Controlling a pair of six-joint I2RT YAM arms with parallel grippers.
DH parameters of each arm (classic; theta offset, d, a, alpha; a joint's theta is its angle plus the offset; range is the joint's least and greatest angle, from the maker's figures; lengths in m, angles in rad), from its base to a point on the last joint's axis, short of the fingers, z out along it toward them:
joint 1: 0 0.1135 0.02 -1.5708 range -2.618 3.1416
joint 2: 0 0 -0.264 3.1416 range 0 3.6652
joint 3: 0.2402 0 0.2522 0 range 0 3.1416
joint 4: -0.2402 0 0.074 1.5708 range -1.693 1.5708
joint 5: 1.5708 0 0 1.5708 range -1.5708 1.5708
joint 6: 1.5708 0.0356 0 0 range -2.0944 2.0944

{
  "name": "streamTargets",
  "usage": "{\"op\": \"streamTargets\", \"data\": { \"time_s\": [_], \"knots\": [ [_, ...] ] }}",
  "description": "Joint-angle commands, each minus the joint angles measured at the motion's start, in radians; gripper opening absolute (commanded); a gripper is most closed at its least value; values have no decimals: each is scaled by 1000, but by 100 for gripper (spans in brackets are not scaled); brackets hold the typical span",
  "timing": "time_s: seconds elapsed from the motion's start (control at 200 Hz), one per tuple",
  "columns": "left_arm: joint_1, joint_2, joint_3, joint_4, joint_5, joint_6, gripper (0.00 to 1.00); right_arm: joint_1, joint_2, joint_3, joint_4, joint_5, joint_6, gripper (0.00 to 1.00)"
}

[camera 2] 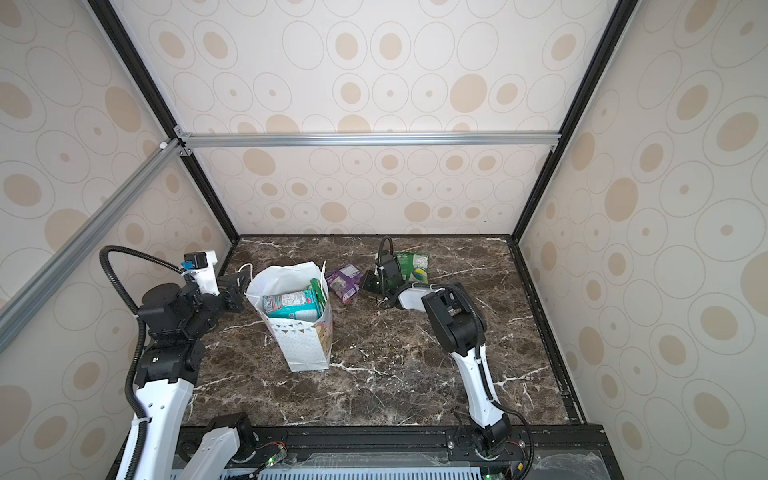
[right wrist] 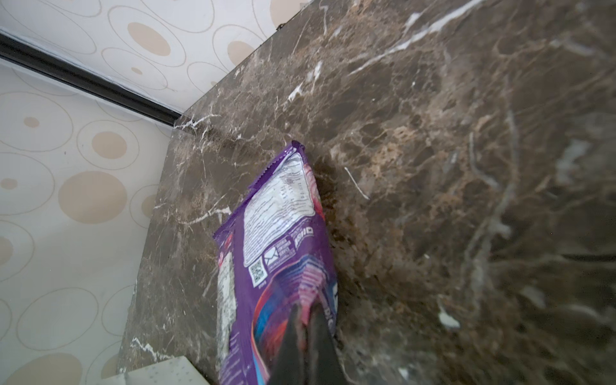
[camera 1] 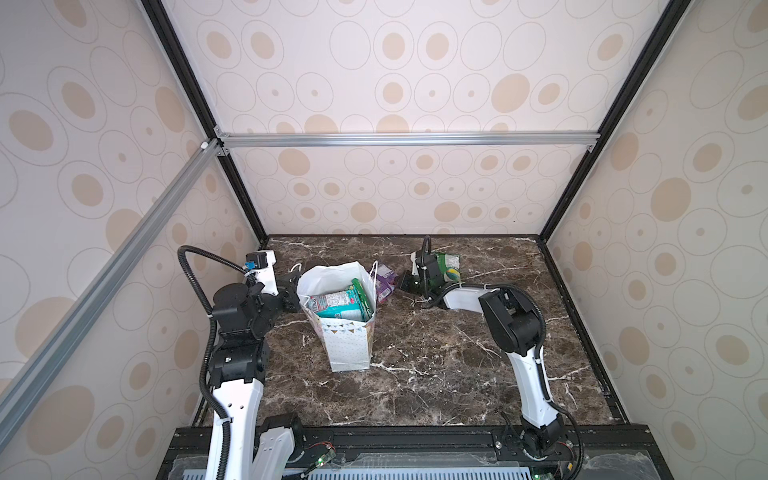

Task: Place the snacks into the paper bag
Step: 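Lift the purple packet with the right gripper and raise it high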

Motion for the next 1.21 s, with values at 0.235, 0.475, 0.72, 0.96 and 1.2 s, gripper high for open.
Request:
{"op": "streamTargets", "data": {
  "time_s": [0.235, 0.475, 0.72, 0.96, 1.2],
  "knots": [
    [7, -13, -1, 18, 8, -2, 0, 0, -129, -92, -14, 20, -62, 0],
    [8, -6, -2, 22, 13, -4, 0, 0, -239, -162, -40, 51, -107, 0],
    [11, -3, 3, 18, 9, -2, 0, 0, -354, -180, -132, 65, -181, 0],
    [12, -7, 0, 20, 19, -6, 0, 2, -439, -218, -149, 66, -210, 0],
    [12, -15, -2, 22, 19, -7, 0, 9, -519, -238, -188, 62, -260, 0]
  ]
}}
